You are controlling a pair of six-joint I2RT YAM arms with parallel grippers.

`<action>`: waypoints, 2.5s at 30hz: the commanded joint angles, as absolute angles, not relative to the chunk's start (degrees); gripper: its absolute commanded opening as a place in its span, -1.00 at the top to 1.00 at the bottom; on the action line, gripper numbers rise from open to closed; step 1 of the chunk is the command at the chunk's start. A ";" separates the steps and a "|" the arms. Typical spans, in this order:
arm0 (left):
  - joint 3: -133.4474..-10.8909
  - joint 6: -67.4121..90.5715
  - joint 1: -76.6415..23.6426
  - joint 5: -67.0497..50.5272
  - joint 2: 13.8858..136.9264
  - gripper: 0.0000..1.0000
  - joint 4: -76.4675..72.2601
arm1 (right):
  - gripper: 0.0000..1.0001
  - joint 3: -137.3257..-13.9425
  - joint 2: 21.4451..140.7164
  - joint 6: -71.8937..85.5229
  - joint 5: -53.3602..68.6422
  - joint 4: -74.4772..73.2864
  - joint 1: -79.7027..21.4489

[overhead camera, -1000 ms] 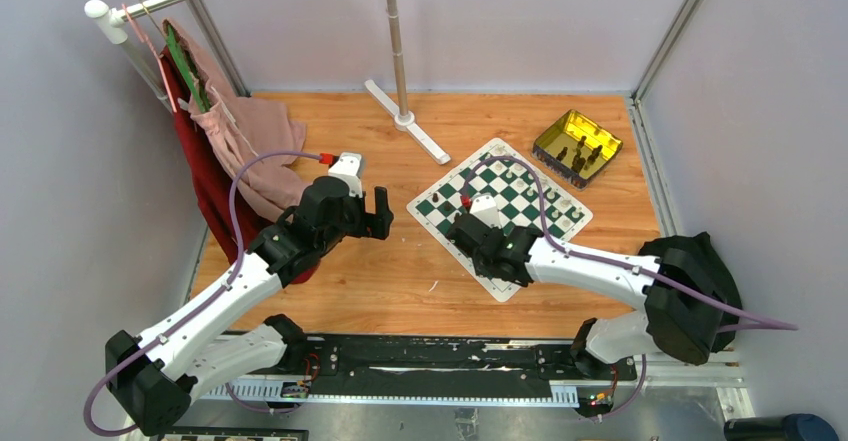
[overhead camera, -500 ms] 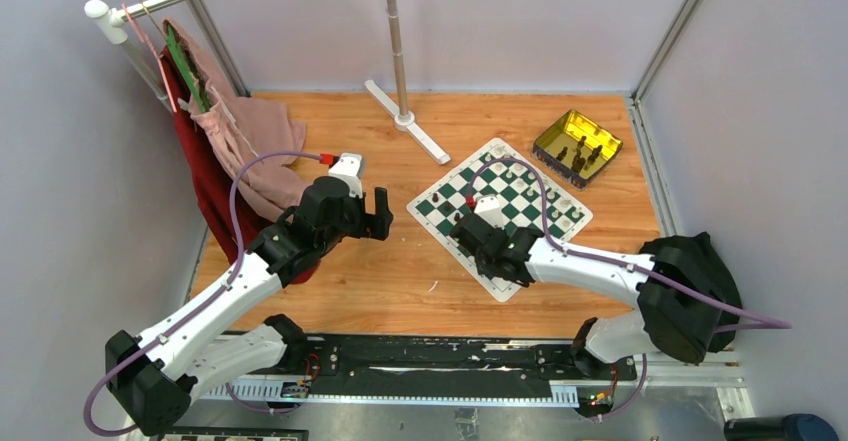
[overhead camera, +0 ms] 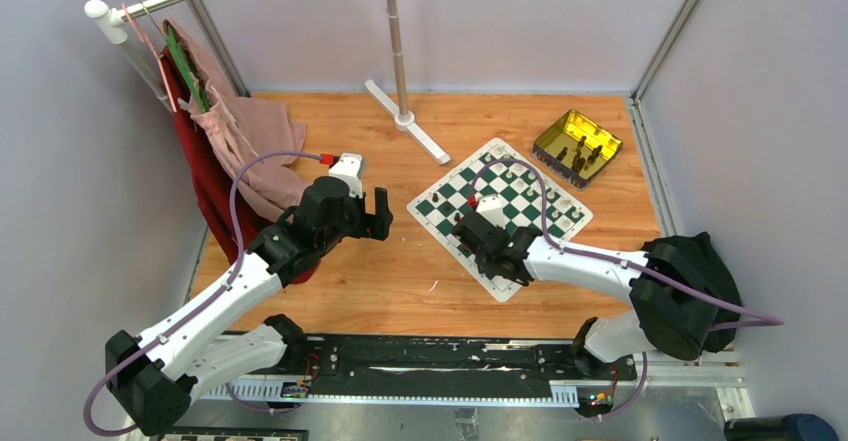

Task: Set up the chess pieces on the board
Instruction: Place the chess piece on the chessboard, then pick up the chess piece from the storage box.

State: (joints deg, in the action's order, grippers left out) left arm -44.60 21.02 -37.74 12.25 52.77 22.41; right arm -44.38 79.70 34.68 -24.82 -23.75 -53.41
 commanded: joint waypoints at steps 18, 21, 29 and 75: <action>-43.73 20.13 -38.14 12.39 53.61 -0.99 21.18 | 0.84 -43.95 81.39 33.31 -23.64 -22.76 -51.72; -43.62 20.21 -38.14 12.39 53.68 -0.99 21.03 | 0.70 -44.03 81.26 33.20 -23.73 -22.85 -51.52; -43.83 20.78 -38.14 12.48 53.66 -0.99 20.79 | 0.47 -45.29 80.13 31.88 -24.23 -24.17 -51.33; -56.86 18.35 -38.23 19.01 74.80 -1.00 15.76 | -0.29 -105.46 119.73 11.45 -14.86 -26.58 -0.65</action>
